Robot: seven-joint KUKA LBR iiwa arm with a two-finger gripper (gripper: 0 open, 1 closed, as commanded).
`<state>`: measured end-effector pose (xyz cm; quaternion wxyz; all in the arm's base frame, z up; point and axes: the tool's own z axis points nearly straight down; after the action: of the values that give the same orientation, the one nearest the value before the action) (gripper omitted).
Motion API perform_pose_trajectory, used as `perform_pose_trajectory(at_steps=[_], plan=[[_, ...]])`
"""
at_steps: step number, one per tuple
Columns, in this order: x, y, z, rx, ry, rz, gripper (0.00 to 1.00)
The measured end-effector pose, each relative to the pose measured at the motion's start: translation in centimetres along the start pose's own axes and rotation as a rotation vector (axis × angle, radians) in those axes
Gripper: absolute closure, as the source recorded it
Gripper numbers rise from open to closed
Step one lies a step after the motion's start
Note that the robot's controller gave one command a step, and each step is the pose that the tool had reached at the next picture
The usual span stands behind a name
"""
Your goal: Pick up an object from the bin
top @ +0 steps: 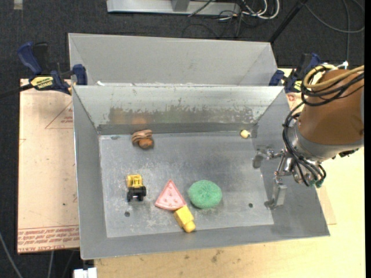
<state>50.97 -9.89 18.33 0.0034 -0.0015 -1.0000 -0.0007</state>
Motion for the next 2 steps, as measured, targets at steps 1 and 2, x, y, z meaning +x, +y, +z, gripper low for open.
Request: perform_pose_trajectory(at_steps=[1,2], plan=[[-0.2,0.0,-0.4,0.001,-0.008,-0.003,0.00],[-0.7,3.7,4.7,0.002,-0.015,-0.010,0.00]])
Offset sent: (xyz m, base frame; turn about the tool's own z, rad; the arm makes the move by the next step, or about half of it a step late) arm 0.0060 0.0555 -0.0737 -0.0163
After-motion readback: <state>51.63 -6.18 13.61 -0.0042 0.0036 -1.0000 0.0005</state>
